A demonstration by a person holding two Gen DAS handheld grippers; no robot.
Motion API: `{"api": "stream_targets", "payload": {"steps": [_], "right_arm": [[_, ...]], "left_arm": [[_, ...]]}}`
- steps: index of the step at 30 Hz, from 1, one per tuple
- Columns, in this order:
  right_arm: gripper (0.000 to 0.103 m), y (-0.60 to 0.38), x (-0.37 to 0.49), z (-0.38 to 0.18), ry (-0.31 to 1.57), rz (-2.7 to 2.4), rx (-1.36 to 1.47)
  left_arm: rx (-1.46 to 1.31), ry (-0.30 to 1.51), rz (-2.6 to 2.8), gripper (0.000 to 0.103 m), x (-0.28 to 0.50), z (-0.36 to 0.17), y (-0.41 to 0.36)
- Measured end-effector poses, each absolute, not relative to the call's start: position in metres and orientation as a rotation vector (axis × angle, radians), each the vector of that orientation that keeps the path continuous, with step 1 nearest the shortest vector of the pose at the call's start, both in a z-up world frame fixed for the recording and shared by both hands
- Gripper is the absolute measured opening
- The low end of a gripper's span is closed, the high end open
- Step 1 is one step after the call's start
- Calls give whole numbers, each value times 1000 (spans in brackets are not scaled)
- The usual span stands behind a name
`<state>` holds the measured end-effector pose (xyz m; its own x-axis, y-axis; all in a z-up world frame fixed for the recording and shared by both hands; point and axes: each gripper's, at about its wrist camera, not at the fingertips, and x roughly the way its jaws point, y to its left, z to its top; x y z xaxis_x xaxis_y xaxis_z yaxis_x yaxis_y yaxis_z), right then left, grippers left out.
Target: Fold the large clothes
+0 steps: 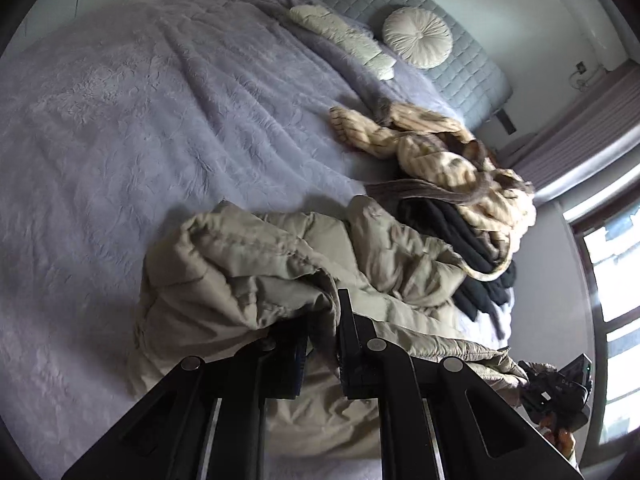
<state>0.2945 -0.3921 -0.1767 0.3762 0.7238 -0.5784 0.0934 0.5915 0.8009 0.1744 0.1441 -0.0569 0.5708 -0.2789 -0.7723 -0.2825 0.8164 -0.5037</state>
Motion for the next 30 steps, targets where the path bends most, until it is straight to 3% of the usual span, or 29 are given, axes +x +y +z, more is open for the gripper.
{"api": "stream_targets", "payload": {"steps": [9,13,14,17,18,21,26,30], "right_arm": [[7,-369,351,-252,1193,347,875],[9,-364,358,-268,1207,314,889],[10,-363,359,-268,1210,311,876],[17,-361,359,-253,1207,317,813],[24,-361,356,-243,1197,330,778],[69,-367,346,-204,1117,379,643],[70,-390,325,-158,966,258,285],[70,-411,349,-197,1090,177,276]], "left_arm": [[-561,1107,17,14,254,-142,143],[-556,1140,10,16,268,-156,143],[-550,1140,6,25,270,-154,144],[-481,1078,38,82,261,-134,145],[-443,1035,41,83,256,-123,145],[-327,1009,8,84,250,-106,147],[-229,1042,57,83,254,-122,169],[-343,1125,91,82,267,-158,192]]}}
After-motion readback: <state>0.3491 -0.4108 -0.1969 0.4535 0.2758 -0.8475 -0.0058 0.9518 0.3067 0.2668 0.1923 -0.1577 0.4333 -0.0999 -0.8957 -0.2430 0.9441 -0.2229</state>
